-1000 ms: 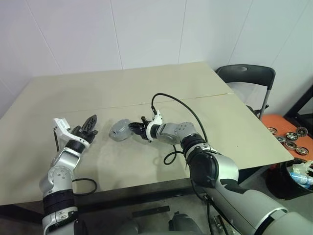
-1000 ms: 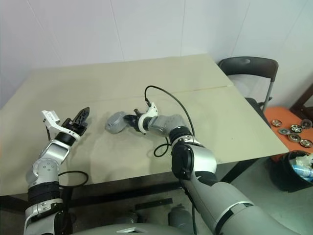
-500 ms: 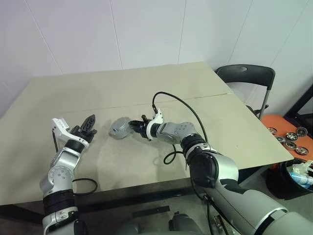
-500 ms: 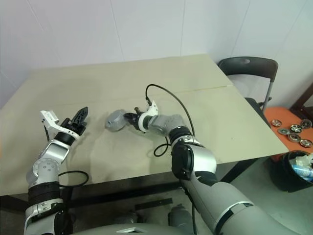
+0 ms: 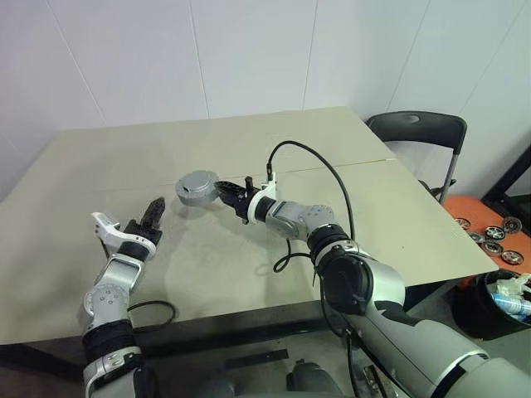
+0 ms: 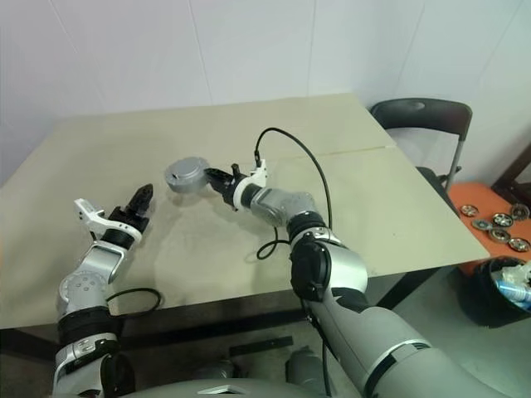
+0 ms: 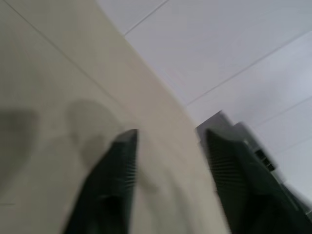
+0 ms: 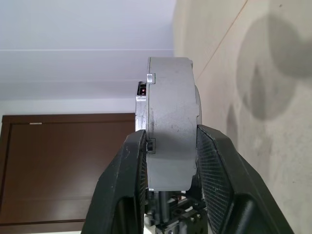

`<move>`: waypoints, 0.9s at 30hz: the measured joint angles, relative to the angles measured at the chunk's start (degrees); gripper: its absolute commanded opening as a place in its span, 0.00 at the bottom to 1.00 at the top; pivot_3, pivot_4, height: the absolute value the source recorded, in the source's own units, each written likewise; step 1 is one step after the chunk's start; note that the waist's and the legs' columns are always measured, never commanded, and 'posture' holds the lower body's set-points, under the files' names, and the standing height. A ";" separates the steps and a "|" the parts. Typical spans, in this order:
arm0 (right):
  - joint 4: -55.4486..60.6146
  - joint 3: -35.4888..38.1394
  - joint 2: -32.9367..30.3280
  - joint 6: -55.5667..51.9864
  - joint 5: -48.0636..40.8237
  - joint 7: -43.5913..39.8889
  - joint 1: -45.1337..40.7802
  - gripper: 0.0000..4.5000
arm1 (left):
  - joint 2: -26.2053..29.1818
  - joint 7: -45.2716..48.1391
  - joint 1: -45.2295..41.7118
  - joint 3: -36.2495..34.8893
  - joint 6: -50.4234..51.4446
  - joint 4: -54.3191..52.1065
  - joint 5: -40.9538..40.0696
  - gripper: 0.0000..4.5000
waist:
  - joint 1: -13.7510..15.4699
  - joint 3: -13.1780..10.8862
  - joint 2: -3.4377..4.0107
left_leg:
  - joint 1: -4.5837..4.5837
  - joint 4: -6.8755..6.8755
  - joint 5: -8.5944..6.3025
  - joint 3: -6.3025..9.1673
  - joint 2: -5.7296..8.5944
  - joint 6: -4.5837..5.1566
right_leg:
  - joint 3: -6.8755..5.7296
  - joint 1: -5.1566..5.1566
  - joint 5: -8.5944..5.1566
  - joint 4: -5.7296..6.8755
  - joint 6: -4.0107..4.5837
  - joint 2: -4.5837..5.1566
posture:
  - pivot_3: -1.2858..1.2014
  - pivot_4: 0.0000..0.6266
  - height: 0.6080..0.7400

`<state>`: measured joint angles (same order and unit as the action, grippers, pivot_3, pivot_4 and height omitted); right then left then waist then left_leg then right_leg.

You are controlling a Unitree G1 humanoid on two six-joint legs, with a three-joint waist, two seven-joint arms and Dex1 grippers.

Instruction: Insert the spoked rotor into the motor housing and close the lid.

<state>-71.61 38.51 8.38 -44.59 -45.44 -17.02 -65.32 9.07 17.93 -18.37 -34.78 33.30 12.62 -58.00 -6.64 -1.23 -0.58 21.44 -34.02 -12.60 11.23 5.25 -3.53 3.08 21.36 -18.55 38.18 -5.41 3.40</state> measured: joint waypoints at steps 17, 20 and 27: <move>0.10 -0.32 0.00 -0.88 -0.34 -1.67 0.00 0.26 | -1.80 -6.37 -0.78 0.04 7.33 -2.17 -11.38 0.99 | -0.15 0.00 -0.01 | 0.02 -0.01 0.00 -0.03 0.00 0.00 | 0.01 0.02 0.01 0.00 0.00 -0.01 | 0.52 0.00 1.00; 0.26 -0.65 0.00 -1.26 -0.34 -1.97 0.00 0.26 | -1.82 -7.10 -0.79 0.34 7.38 -2.18 -11.37 0.99 | -0.13 0.00 -0.01 | 0.01 -0.01 0.00 -0.03 0.00 0.00 | 0.02 0.02 0.01 0.00 0.00 -0.01 | 0.52 0.00 1.00; 0.28 -1.37 0.00 -1.31 -0.33 -2.09 0.00 0.26 | -2.27 -7.05 -3.34 1.33 7.37 -0.88 -11.34 0.99 | 0.26 0.00 -0.02 | 0.02 -0.02 0.00 -0.04 0.00 0.00 | 0.01 0.01 0.01 0.00 0.01 -0.01 | 0.52 0.00 1.00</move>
<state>-71.33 37.14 8.38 -45.90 -45.77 -19.11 -65.32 6.80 10.88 -21.71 -33.45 40.67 11.75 -69.34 -6.38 -1.23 -0.60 21.45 -34.04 -12.60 11.19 5.26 -3.53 3.09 21.37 -18.53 38.18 -5.40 3.39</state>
